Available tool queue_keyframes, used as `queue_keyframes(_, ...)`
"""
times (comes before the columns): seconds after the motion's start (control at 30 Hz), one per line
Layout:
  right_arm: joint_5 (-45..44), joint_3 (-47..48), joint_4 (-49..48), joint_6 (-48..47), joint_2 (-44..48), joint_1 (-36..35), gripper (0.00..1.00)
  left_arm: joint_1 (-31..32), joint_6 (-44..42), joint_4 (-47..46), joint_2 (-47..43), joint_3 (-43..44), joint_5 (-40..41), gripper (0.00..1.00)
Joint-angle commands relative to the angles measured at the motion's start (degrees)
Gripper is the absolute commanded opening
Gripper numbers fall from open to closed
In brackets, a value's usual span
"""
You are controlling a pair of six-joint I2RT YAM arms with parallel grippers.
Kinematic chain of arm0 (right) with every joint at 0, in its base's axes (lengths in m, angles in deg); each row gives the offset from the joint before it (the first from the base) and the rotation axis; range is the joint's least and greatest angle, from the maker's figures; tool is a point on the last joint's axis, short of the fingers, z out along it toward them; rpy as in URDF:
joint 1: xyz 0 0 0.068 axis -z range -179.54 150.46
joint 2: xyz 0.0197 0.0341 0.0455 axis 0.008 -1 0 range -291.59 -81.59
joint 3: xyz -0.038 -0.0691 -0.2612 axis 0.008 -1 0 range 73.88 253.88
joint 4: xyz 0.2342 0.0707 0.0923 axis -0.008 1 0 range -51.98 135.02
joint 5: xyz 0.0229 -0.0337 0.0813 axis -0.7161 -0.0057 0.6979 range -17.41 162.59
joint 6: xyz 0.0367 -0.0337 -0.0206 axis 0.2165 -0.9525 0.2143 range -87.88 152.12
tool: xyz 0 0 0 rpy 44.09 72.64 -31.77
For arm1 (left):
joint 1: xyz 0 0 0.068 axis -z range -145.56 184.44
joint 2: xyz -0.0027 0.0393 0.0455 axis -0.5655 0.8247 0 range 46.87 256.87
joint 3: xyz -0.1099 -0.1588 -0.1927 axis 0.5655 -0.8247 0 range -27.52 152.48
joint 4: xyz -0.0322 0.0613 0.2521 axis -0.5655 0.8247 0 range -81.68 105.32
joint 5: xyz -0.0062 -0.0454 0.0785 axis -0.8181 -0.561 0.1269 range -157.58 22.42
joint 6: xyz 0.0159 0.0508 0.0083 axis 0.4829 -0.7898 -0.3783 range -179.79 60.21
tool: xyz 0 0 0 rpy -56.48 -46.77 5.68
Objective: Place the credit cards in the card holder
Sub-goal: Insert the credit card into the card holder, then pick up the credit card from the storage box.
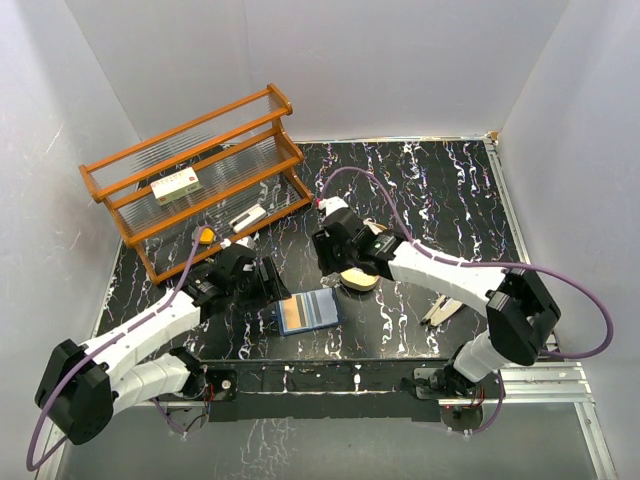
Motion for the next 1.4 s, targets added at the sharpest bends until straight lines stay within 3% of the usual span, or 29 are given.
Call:
queue_keyframes(0.0, -11.6, 4.0, 6.4, -7.9, 0.9, 2.9, 0.47, 0.1, -2.0, 4.9, -3.2, 5.0, -0.6, 0.83)
queue_keyframes(0.13, -19.7, 5.9, 7.6, -12.2, -0.8, 5.0, 0.48, 0.1, -2.5, 6.4, -6.5, 6.5, -0.8, 0.98)
queue_keyframes(0.43, -30.5, 9.2, 7.4, -21.3, -6.7, 8.6, 0.52, 0.1, -5.1, 10.3, -9.2, 9.3, -1.5, 0.99)
queue_keyframes(1.0, -32.2, 10.8, 4.1, -28.3, -16.4, 11.3, 0.55, 0.2, -5.6, 11.1, -10.5, 9.5, -0.7, 0.99)
queue_keyframes(1.37, -35.1, 12.1, 4.3, -28.6, -18.2, 11.7, 0.44, 0.1, -5.4, 12.3, -10.6, 9.2, 0.9, 0.99)
